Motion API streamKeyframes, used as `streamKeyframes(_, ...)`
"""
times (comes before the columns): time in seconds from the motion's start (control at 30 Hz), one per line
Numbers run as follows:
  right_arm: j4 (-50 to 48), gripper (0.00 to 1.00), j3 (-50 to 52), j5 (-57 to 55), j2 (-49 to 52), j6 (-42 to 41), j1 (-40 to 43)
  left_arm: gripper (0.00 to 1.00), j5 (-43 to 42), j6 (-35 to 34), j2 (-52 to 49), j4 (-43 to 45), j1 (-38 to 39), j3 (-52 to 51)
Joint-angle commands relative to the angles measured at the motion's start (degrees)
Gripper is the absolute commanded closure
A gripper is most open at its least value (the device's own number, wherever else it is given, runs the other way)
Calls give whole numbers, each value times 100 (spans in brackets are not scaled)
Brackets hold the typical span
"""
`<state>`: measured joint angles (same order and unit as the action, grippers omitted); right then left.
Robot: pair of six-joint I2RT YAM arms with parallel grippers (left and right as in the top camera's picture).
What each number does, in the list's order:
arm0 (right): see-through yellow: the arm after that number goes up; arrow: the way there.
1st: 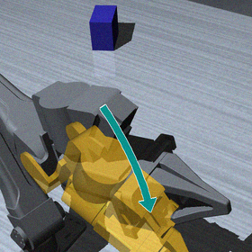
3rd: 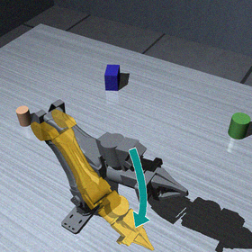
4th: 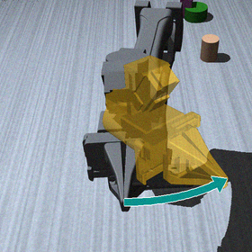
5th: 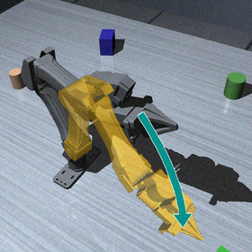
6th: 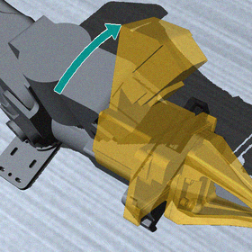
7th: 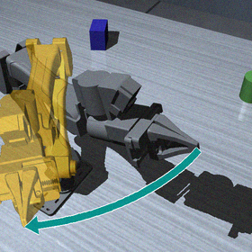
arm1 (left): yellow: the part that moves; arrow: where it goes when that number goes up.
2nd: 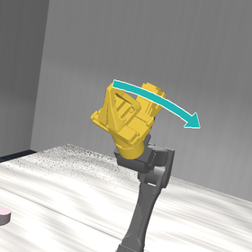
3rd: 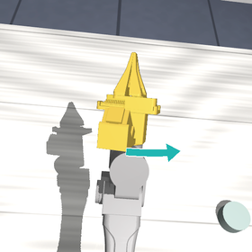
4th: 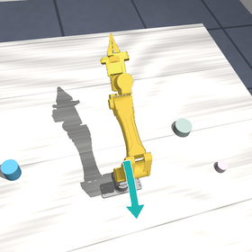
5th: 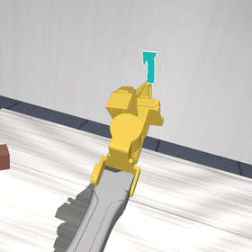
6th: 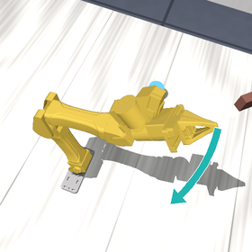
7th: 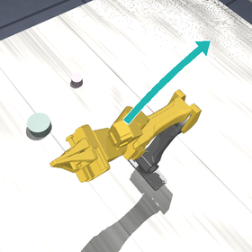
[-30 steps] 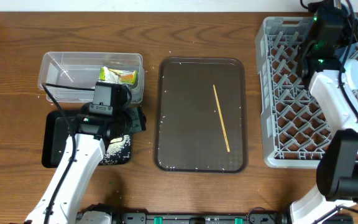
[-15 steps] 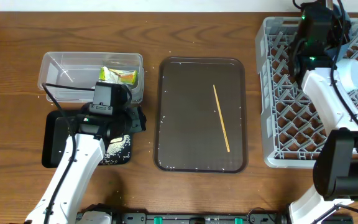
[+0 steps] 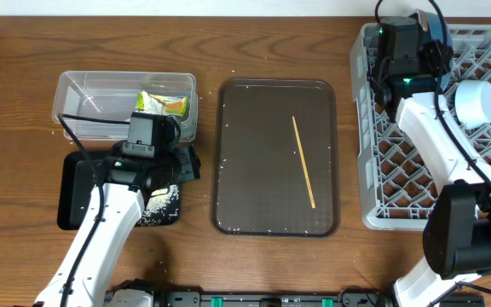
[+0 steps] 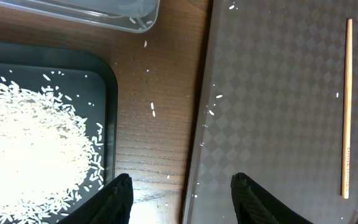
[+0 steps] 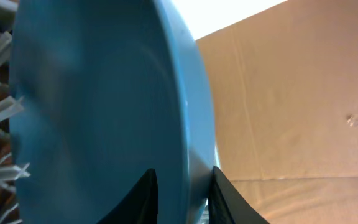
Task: Sort waste into correct bins and load items into the dishwasher rack
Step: 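Carry the teal plate right and stand it upright in the rack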
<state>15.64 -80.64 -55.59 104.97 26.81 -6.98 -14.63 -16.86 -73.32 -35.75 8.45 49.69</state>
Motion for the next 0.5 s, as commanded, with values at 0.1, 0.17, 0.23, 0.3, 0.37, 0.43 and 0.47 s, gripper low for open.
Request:
streamKeyframes(0.1,640,76,197,914,219,-1058,35,46,37,2,-31,-4,-17,79)
streamKeyframes(0.17,678,75,197,955,216,-1056,11,46,37,4,-31,-4,-17,79)
streamKeyframes(0.23,688,73,195,960,151,-1056,-42,46,37,4,-31,-4,-17,79)
streamKeyframes(0.3,684,68,195,992,11,-1054,-94,46,37,4,-31,-4,-17,79)
streamKeyframes(0.37,667,63,195,1176,-197,-1054,-114,46,37,4,-31,-4,-17,79)
streamKeyframes(0.43,616,55,195,1429,-470,-1054,-114,46,37,4,-31,-4,-17,79)
streamKeyframes(0.47,588,50,195,1567,-601,-1054,-105,46,37,4,-31,-4,-17,79)
